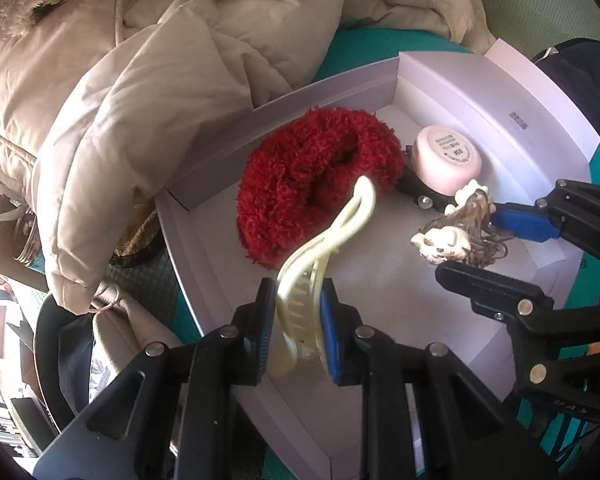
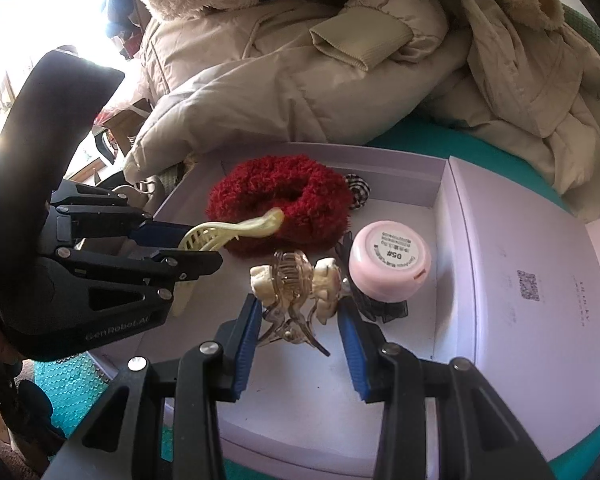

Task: Organize objects
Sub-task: 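Lower both claw clips into the box and open both tools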

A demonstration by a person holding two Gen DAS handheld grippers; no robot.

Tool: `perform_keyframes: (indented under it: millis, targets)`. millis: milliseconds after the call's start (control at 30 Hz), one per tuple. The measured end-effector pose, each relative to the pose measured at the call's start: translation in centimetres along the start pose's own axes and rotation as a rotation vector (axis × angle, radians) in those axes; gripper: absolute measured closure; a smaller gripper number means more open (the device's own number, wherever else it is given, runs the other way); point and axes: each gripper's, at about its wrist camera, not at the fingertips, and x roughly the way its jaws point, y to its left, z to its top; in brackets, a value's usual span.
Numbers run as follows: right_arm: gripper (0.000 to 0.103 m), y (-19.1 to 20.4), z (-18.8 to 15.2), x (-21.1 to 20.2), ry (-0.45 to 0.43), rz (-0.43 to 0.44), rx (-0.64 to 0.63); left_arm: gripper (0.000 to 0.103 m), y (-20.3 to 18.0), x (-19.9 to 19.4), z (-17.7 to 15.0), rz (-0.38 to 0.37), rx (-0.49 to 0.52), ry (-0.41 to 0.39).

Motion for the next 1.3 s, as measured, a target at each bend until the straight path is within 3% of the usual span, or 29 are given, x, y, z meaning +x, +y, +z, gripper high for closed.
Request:
perform_keyframes:
  millis: [267,633,700,767,967,1300]
  targets:
    - [0.064,-0.2,-0.1,1.0,0.026,-0.015,0.023,0.082,-0.4,0.7,0.2,0.036,0.006,0.017]
    - [0.063,0.1,-0.6,2.2,0.054,-0.03,0.037,0.082,-0.3,0.5,0.0,0.028,-0.005,0.003]
    - [0.059,0.2,-0.6,2.4,0.059,-0.029,0.036,0.082,-0.3,0.4,-0.1,0.028,-0.006,0.003]
    - [0.046,0.1,-0.6,2.5,0.066,-0.017,0.04,0.082,-0.3,0.3,-0.1,0.018,-0.014,0.003]
    - [0.046,0.1,-0.7,2.2,0.068,-0.027,0.033,0.081,-0.2,-0.1,-0.3,0.018,-0.024,0.003]
    - [0.045,1.0,-0.3,-0.3,0.027,-0.039,0.018,0.063,-0.4,-2.8,-0.1,0.023,-0.053,-0.028]
